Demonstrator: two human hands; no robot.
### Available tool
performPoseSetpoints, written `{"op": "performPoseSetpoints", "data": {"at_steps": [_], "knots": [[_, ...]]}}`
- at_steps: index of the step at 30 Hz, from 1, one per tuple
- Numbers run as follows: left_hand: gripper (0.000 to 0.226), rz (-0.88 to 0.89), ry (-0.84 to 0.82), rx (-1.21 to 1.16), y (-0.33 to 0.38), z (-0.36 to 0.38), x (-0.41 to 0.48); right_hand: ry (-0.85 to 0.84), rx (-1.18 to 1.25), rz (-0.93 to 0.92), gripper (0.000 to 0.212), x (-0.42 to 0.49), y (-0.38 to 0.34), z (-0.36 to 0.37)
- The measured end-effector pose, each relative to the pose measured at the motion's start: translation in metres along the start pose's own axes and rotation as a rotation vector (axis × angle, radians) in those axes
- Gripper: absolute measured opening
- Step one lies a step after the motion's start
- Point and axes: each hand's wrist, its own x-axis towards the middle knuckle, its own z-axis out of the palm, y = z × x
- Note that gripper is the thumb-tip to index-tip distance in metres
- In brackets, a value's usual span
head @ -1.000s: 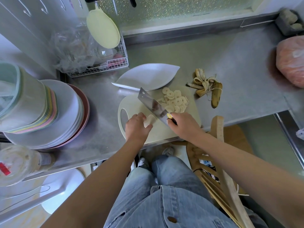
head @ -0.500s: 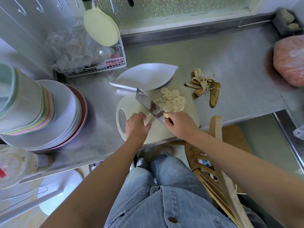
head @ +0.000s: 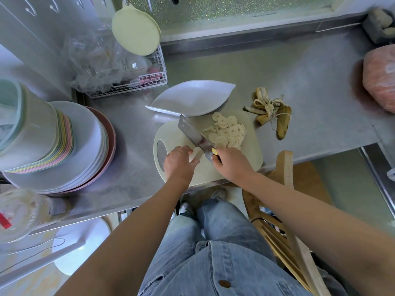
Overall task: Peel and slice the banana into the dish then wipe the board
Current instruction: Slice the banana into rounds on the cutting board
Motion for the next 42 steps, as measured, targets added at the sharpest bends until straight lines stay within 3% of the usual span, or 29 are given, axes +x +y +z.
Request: {"op": "performPoseSetpoints", "data": {"at_steps": [12, 25, 35, 42], "knots": [[0.031, -0.011, -0.014, -0.008, -0.002, 0.001, 0.002, 0.096, -0.003, -0.023, 0.028, -0.003, 0.003, -0.007], [0.029, -0.022, -0.02, -0.026, -0.002, 0.001, 0.002, 0.026, -0.041, -0.071, 0.023, -0.003, 0.0, -0.006], [0.03, -0.027, 0.0, -0.028, -0.001, 0.002, 0.001, 0.029, -0.022, 0.0, 0.024, -0.002, -0.002, 0.009], [0.039, 0.012, -0.006, -0.024, -0.006, 0.0, -0.001, 0.05, -0.016, -0.01, 0.025, -0.003, 0.002, 0.003]]}}
